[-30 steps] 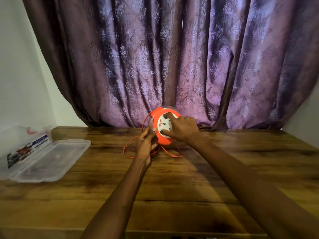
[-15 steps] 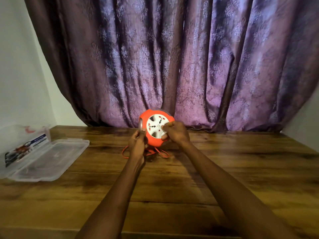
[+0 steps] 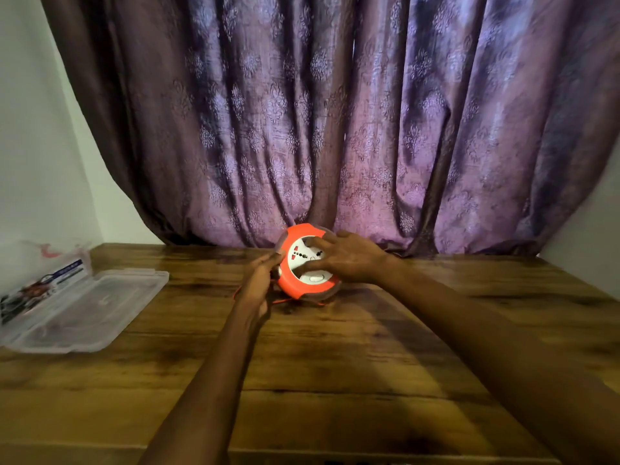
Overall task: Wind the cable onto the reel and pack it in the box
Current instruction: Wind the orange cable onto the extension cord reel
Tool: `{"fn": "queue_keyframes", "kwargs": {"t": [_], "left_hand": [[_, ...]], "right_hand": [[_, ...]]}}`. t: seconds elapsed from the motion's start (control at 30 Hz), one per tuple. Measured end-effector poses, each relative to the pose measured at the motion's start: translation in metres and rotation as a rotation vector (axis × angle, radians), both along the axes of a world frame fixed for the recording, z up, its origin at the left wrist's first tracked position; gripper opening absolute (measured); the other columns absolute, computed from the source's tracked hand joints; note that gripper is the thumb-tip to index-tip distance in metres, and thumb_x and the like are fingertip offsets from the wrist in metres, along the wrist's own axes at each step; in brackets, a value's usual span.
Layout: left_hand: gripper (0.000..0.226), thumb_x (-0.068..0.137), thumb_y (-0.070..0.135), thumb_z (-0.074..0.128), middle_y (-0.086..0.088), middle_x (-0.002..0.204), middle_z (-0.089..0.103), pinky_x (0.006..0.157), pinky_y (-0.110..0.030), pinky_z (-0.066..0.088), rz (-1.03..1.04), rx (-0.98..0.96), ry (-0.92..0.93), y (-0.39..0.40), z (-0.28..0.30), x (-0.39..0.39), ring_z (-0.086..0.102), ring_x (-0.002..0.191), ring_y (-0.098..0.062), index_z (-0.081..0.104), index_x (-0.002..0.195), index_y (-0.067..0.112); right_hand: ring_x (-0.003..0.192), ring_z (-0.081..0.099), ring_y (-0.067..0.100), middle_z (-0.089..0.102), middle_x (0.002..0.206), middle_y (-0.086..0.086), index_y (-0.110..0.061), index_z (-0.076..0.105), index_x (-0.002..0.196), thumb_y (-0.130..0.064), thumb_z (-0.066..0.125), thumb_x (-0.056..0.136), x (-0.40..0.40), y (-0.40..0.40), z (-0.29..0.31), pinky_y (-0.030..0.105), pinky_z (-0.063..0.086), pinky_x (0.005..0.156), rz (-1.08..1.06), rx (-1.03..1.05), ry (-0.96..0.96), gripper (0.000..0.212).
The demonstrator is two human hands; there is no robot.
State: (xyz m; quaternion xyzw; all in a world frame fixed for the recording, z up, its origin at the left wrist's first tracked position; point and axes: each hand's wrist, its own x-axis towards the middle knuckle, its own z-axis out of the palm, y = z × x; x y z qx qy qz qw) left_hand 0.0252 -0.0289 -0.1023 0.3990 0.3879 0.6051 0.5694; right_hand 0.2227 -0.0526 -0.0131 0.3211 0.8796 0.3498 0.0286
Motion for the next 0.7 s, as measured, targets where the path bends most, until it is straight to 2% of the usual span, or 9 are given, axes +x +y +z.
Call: {"fn": "queue_keyframes", "kwargs": {"t": [0.13,0.23,0.3,0.37,0.4,0.47,0.53,0.63,0.7], "left_hand": [[0.037,0.093,0.027,0.067,-0.013,0.09,0.071,0.057,-0.031,0.054,-0.012,0.054,0.003,-0.001,-0.003,0.01,0.06,0.062,-0.021,0.068,0.12,0.002],[0.036,0.091,0.023,0.069,-0.015,0.084,0.066,0.065,-0.038,0.049,0.028,0.098,-0.047,0.001,-0.005,0.015,0.057,0.059,-0.02,0.068,0.116,-0.003],[0.03,0.091,0.024,0.069,-0.018,0.085,0.061,0.07,-0.045,0.044,0.048,0.105,-0.058,0.003,-0.006,0.016,0.053,0.069,-0.025,0.071,0.107,-0.002],[0.018,0.09,0.026,0.071,-0.009,0.069,0.057,0.063,-0.04,0.041,0.064,0.112,-0.045,0.003,-0.009,0.017,0.047,0.059,-0.02,0.073,0.09,0.008],[0.016,0.089,0.027,0.072,-0.005,0.066,0.054,0.06,-0.036,0.039,0.065,0.116,-0.034,0.003,-0.011,0.019,0.044,0.056,-0.018,0.073,0.088,0.012],[0.021,0.09,0.027,0.071,-0.006,0.076,0.062,0.061,-0.036,0.049,0.065,0.112,-0.039,0.001,-0.012,0.027,0.053,0.066,-0.019,0.074,0.103,0.011],[0.022,0.092,0.022,0.069,-0.003,0.084,0.069,0.065,-0.035,0.059,0.077,0.113,-0.081,0.001,-0.012,0.036,0.061,0.076,-0.012,0.073,0.109,0.009],[0.006,0.093,0.018,0.068,0.007,0.067,0.066,0.053,-0.025,0.056,0.113,0.146,-0.084,-0.002,-0.014,0.045,0.058,0.062,-0.005,0.071,0.096,0.014],[0.015,0.094,0.019,0.068,0.004,0.069,0.065,0.056,-0.027,0.056,0.129,0.158,-0.064,-0.004,-0.016,0.047,0.058,0.062,-0.006,0.071,0.106,0.01]], "right_hand": [[0.113,0.058,0.032,0.054,0.129,0.004,-0.055,0.038,0.138,-0.03,0.048,0.094,-0.001,-0.004,0.002,0.043,0.048,0.085,-0.065,-0.005,-0.024,0.052],[0.092,0.065,0.03,0.063,0.114,0.007,-0.05,0.043,0.138,-0.031,0.055,0.086,0.0,0.0,-0.003,0.04,0.045,0.08,-0.07,0.079,-0.008,0.057],[0.083,0.066,0.029,0.067,0.107,0.008,-0.048,0.048,0.135,-0.033,0.06,0.081,0.0,0.003,-0.009,0.04,0.044,0.078,-0.073,0.135,0.0,0.057],[0.081,0.068,0.028,0.071,0.1,0.005,-0.049,0.053,0.131,-0.039,0.069,0.074,0.002,0.006,-0.015,0.038,0.046,0.076,-0.102,0.183,0.035,0.06],[0.081,0.069,0.027,0.073,0.097,0.004,-0.049,0.055,0.13,-0.044,0.073,0.07,0.003,0.007,-0.015,0.037,0.046,0.076,-0.114,0.196,0.074,0.062],[0.09,0.068,0.029,0.074,0.101,0.003,-0.05,0.049,0.135,-0.059,0.068,0.073,0.006,0.012,-0.012,0.038,0.044,0.081,-0.203,0.147,0.207,0.066],[0.096,0.068,0.029,0.074,0.107,0.005,-0.051,0.043,0.138,-0.073,0.058,0.073,0.004,0.015,-0.01,0.038,0.042,0.086,-0.337,0.107,0.454,0.071],[0.103,0.068,0.03,0.072,0.114,0.008,-0.046,0.05,0.132,-0.077,0.06,0.066,-0.009,0.013,-0.011,0.039,0.046,0.088,-0.472,0.02,0.801,0.073],[0.104,0.068,0.032,0.072,0.112,0.011,-0.035,0.059,0.124,-0.077,0.061,0.062,-0.016,0.011,-0.013,0.039,0.048,0.083,-0.583,-0.112,1.012,0.075]]}}
